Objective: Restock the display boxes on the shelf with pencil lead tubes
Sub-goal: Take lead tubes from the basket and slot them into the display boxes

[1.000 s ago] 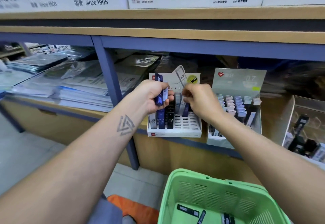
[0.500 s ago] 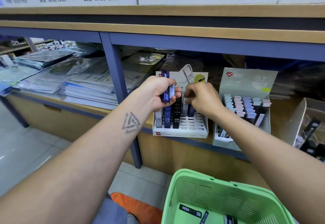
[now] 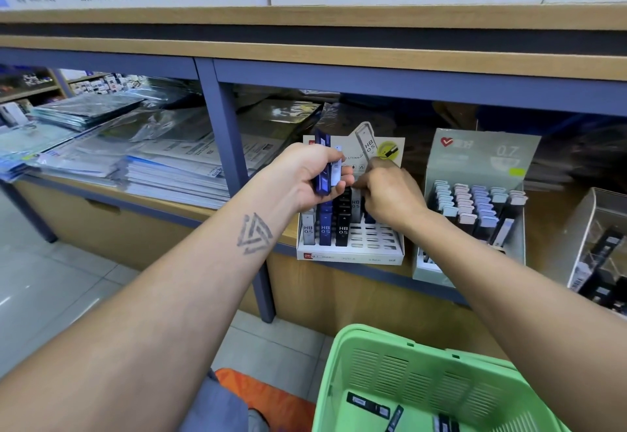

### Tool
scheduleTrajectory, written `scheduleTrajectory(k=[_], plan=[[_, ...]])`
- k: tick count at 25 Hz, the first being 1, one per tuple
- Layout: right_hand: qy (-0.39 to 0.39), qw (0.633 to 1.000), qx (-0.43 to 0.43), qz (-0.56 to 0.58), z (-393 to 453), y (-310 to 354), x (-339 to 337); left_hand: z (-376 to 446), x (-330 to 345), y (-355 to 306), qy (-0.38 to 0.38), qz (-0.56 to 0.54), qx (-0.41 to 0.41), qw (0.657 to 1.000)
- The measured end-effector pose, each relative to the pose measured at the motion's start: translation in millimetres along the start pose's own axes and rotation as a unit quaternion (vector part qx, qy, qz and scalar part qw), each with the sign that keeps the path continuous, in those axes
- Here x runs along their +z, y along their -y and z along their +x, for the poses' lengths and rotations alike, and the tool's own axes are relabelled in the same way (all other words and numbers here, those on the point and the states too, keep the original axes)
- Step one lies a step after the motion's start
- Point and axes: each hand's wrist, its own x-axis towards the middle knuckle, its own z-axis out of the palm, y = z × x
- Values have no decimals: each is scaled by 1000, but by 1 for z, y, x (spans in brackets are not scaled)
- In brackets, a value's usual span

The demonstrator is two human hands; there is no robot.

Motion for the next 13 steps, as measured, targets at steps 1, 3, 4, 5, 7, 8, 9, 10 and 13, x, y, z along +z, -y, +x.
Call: scheduleTrajectory(k=[1,3,4,5,7,8,9,10,13], plan=[[11,1000,2,-8,-1,1,-2,0,0,0,4,3,-4,1000],[21,1000,0,16,-4,2,-14,-1,1,2,14,11,-10,1000],[11,998,6,62,-6,2,-22,-2,1,3,24,16,-12,1000],[-7,990,29,136,-9,2,-32,-3,3,3,38,20,-12,999],[-18,930,106,351,-20,-1,-55,-6,7,6,73,33,-11,997],[-4,886,128,446,-27,-4,-66,-8,10,7,92,42,-9,995],[13,850,138,508,-35,-8,-75,-10,14,9,108,52,-8,993],[25,838,141,527,-42,-14,-82,-12,19,10,125,62,-7,990],[21,838,167,520,-64,-35,-93,-18,39,16,178,66,-22,982]])
